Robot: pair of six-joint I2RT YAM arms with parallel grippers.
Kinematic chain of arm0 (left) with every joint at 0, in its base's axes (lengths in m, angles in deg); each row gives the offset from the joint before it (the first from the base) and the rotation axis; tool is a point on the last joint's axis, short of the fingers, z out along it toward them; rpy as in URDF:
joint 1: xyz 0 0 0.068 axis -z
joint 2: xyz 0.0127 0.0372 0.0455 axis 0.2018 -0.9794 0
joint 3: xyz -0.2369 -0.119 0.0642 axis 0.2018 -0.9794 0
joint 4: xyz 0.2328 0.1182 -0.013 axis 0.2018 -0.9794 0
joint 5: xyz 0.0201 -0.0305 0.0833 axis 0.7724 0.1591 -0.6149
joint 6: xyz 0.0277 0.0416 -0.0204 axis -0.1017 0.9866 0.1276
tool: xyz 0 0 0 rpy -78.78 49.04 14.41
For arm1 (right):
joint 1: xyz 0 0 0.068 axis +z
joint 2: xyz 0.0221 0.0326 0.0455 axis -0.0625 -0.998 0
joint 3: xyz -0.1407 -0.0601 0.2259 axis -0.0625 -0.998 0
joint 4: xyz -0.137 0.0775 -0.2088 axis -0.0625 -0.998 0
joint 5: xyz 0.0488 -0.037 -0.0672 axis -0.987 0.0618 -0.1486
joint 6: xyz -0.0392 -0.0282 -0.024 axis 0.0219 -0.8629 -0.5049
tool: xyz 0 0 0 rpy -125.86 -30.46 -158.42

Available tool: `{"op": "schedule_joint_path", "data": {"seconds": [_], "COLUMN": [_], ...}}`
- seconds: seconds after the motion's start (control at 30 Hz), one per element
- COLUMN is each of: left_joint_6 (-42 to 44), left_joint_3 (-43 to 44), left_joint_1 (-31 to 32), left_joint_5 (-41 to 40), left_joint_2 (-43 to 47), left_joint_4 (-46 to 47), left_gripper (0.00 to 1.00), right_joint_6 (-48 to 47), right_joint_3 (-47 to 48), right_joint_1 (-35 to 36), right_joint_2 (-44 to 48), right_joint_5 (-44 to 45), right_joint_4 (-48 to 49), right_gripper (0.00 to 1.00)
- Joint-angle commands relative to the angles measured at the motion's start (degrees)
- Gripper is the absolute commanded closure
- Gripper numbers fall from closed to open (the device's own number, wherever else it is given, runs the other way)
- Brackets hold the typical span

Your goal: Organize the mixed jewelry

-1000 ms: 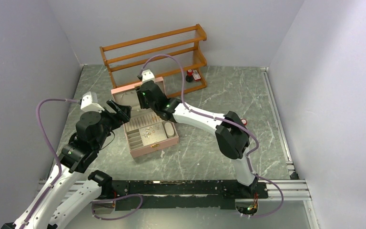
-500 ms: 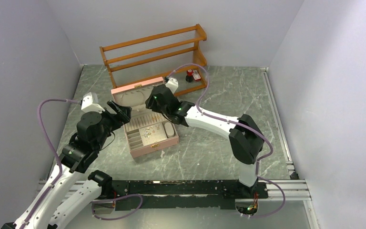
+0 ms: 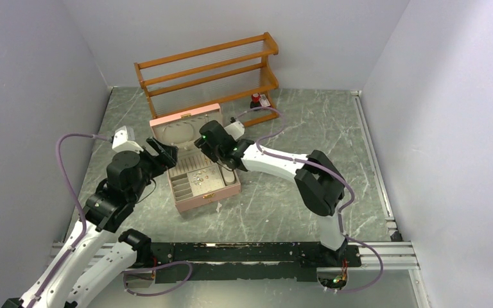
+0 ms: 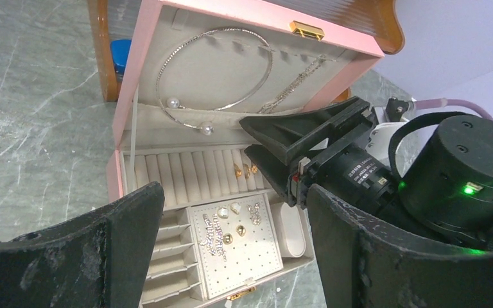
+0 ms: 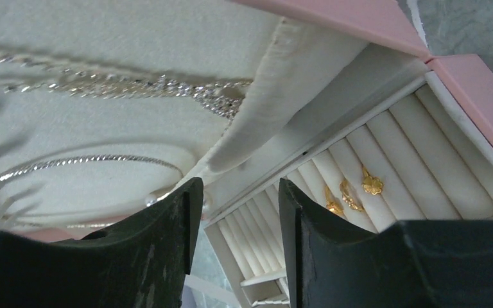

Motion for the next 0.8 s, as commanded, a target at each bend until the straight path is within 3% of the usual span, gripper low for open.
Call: {"op": "schedule_joint_path", "data": {"seconds": [0.0,0.3,0.77], "left_joint_6": [0.5,0.8,0.9], "left_joint_3": [-0.4,-0.7,-1.1], "left_joint_1": [-0.3,-0.2,-0.2], "left_joint_5": [0.1,0.0,0.7], "left_joint_2": [-0.3,-0.6,-0.7], "left_joint_4": [1.3,1.8,1.8], "left_gripper": [0.14,0.14,0.14], "right_joint_6": [6.4,6.4,11.1], "right_joint_3": [1.7,2.1,6.8], "right_joint_1": [-0.5,-1.8,-2.6], "right_joint_2": [-1.5,-2.9,-7.0], "right_joint_5": [3.6,2.8,-3.0], "right_joint_4": [-0.6,3.7,-1.3], "right_gripper": [0.51,0.59,0.66]}}
